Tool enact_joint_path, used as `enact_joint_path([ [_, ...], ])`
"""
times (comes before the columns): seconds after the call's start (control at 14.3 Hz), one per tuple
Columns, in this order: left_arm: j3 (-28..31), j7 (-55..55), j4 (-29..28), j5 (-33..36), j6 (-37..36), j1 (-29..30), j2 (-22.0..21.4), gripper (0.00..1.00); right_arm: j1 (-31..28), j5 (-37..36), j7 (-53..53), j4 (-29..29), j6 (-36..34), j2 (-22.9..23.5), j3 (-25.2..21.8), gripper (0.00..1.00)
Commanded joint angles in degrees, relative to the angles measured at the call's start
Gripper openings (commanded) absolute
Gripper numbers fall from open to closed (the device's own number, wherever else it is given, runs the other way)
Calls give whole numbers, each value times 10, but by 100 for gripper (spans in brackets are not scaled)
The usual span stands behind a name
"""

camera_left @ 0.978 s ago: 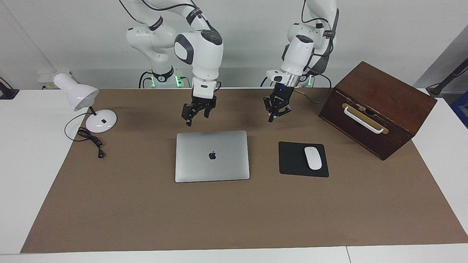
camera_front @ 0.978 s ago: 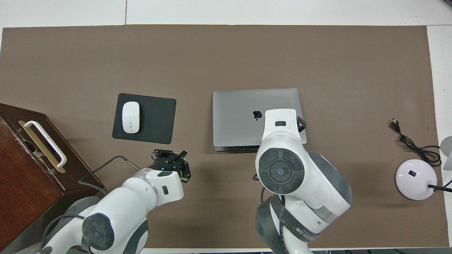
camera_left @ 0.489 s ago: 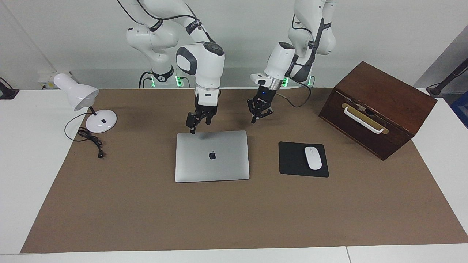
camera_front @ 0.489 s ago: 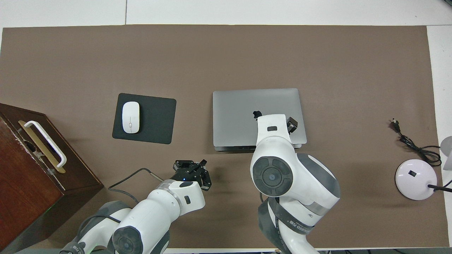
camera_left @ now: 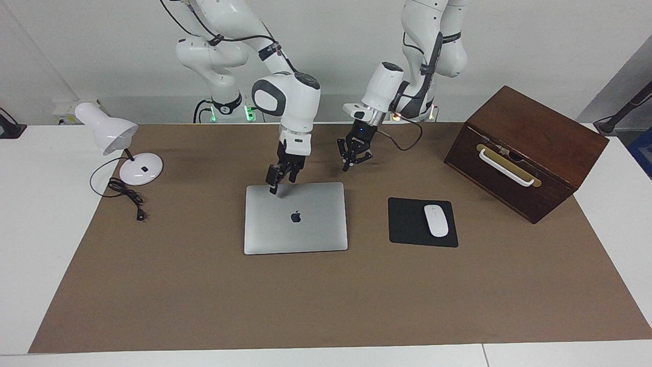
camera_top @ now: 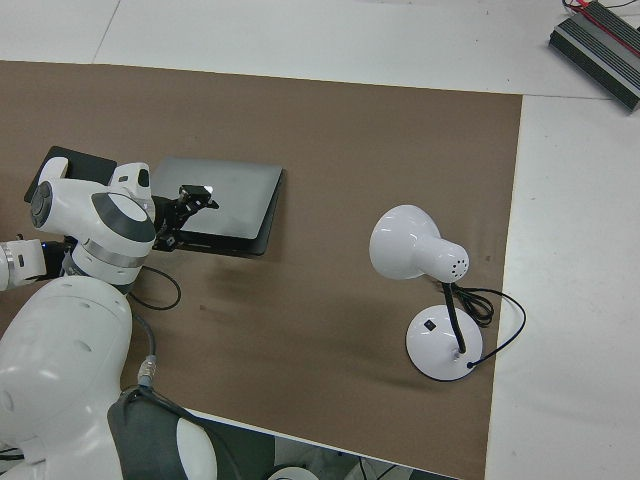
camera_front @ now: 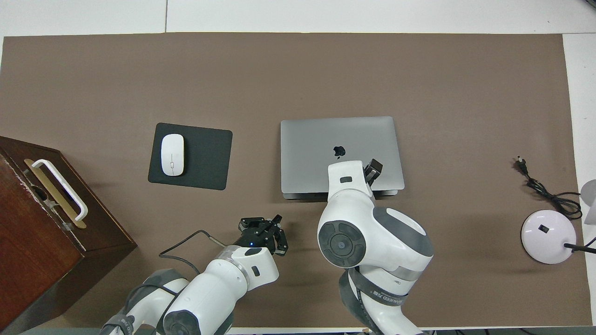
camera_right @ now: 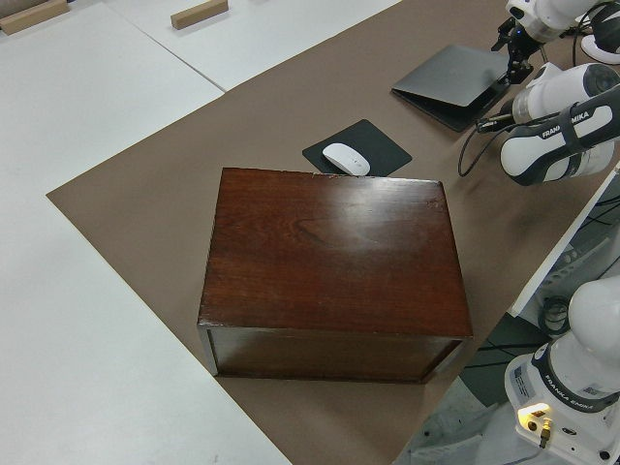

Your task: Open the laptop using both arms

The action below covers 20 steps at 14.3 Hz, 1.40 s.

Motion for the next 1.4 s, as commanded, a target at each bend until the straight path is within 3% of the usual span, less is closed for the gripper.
enact_joint_path([
  [0.0, 9, -28, -2, -8, 76, -30, 59, 0, -5, -16, 15, -9, 16, 4, 2, 100],
  [0.42, 10, -33, 15, -8, 76, -23, 66, 0, -5, -38, 23, -9, 25, 16, 2, 100],
  [1.33, 10, -35, 92, -6, 73, -9, 131, 0, -8, -45, 30, -8, 25, 18, 2, 100],
])
